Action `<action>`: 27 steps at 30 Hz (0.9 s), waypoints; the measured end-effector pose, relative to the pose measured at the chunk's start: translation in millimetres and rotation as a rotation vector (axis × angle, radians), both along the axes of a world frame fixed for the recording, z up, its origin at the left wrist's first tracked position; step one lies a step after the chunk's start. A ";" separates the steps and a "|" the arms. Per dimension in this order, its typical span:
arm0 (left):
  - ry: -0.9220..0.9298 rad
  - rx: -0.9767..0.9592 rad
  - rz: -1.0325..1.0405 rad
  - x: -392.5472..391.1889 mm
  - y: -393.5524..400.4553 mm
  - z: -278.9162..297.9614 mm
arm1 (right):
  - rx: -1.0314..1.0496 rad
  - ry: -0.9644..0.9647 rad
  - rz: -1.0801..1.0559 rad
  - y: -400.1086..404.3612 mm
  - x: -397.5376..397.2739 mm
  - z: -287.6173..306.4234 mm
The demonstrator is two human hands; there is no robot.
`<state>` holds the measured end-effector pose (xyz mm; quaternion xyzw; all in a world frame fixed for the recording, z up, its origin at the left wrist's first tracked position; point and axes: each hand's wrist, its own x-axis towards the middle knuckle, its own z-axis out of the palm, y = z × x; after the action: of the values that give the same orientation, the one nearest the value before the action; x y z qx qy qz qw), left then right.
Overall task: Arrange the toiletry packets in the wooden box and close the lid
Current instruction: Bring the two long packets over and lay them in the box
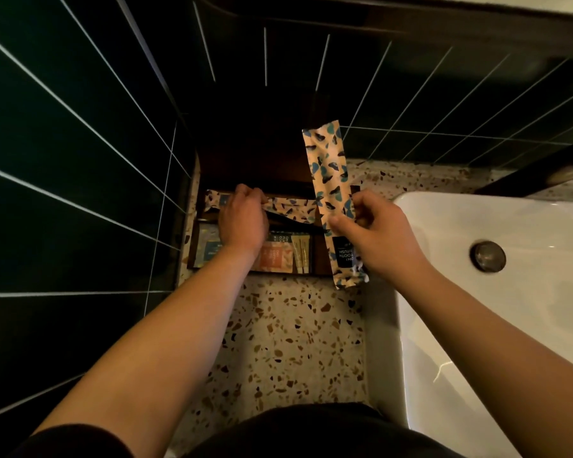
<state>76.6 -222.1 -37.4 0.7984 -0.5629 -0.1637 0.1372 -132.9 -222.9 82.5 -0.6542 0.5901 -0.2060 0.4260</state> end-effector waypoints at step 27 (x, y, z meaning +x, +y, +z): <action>0.030 0.107 0.212 4.2 67.3 7.4 | -0.011 0.251 0.239 -30.5 28.7 5.8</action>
<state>80.8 -154.9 -30.0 0.8572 -0.4636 -0.1900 0.1196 -104.2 -253.5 88.3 -0.7426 0.5554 -0.0736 0.3669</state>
